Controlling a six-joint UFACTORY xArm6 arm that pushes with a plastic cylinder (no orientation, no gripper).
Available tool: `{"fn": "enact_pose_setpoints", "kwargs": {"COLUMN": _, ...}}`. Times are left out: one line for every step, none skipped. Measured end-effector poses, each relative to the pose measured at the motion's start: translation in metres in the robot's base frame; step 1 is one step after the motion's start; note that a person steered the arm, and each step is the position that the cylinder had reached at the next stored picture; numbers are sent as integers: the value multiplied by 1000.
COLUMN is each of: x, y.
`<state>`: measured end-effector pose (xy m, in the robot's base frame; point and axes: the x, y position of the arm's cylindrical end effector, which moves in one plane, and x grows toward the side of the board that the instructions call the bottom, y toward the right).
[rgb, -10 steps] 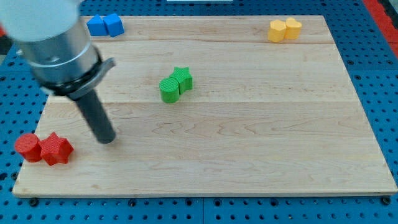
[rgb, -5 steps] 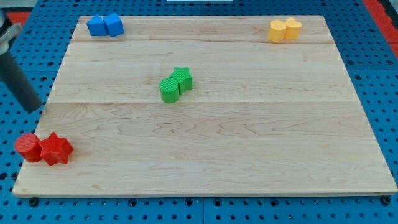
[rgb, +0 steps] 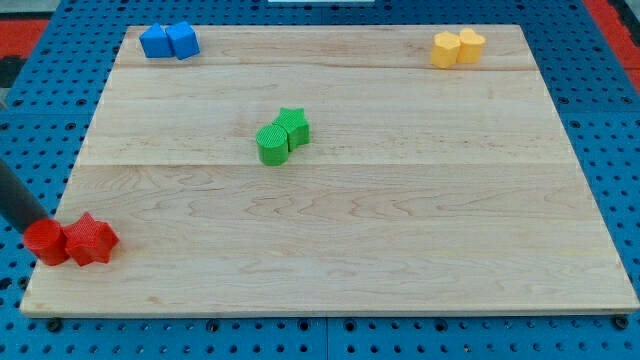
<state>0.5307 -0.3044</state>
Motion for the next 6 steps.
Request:
{"fn": "enact_pose_setpoints", "kwargs": {"x": 15, "y": 12}}
{"fn": "enact_pose_setpoints", "kwargs": {"x": 7, "y": 35}}
{"fn": "enact_pose_setpoints", "kwargs": {"x": -4, "y": 67}}
{"fn": "enact_pose_setpoints", "kwargs": {"x": -12, "y": 98}}
{"fn": "enact_pose_setpoints", "kwargs": {"x": -39, "y": 126}}
{"fn": "enact_pose_setpoints", "kwargs": {"x": -51, "y": 208}}
